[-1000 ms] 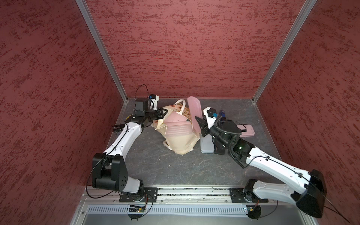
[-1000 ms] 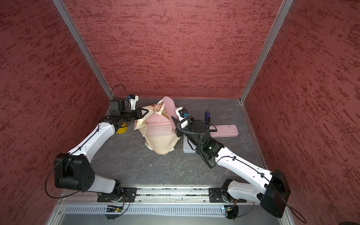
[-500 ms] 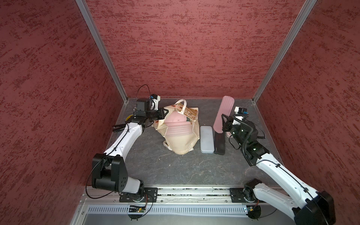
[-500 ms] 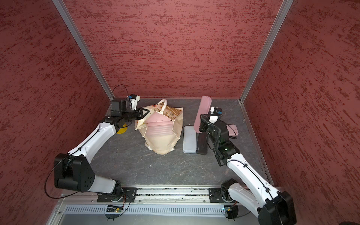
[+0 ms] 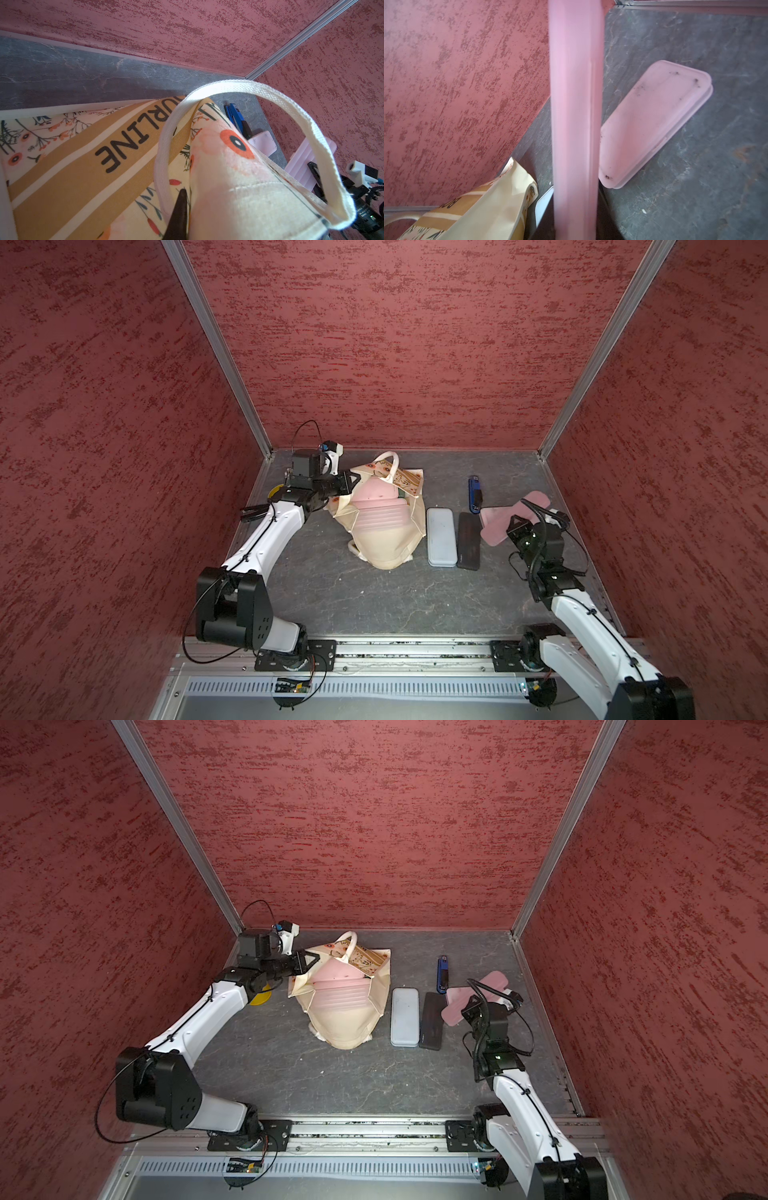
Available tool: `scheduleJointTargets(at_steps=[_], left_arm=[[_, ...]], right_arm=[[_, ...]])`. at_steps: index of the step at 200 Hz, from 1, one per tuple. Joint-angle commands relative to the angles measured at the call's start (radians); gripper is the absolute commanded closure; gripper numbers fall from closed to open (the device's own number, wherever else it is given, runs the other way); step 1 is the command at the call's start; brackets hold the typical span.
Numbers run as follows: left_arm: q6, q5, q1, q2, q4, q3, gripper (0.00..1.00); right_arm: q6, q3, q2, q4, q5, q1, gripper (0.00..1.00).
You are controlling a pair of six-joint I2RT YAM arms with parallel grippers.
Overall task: Take out the pencil case from the canvas bag
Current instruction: Place the pencil case at the center of the board.
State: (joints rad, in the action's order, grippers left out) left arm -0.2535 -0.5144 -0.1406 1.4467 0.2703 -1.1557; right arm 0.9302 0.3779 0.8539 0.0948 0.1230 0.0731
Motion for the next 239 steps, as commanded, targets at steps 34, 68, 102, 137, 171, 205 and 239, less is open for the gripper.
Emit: scheduleJointTargets(at_steps=[34,68,102,137,171,205,239], left_arm=[[0.016,0.008,-0.005,-0.004,0.024,-0.009,1.0],[0.016,0.01,-0.002,-0.008,0.022,-0.009,1.0],[0.002,-0.009,-0.002,-0.006,0.013,-0.007,1.0],[0.002,-0.008,-0.002,-0.003,0.014,-0.007,1.0],[0.0,-0.007,-0.002,0.004,0.015,-0.009,1.0],[0.004,-0.005,-0.002,-0.004,0.018,-0.009,1.0],[0.007,0.001,-0.002,-0.011,0.018,-0.007,1.0]], right_arm=[[0.153,-0.061,-0.018,0.087,-0.052,-0.045,1.0],[0.182,-0.087,-0.037,0.078,-0.063,-0.055,1.0],[0.192,-0.127,-0.089,0.056,-0.043,-0.06,1.0],[0.224,-0.17,-0.095,0.061,-0.031,-0.066,1.0],[0.233,-0.183,-0.072,0.081,-0.045,-0.082,1.0],[0.231,-0.181,-0.034,0.109,-0.09,-0.124,1.0],[0.265,-0.197,-0.015,0.169,-0.129,-0.15,1.0]])
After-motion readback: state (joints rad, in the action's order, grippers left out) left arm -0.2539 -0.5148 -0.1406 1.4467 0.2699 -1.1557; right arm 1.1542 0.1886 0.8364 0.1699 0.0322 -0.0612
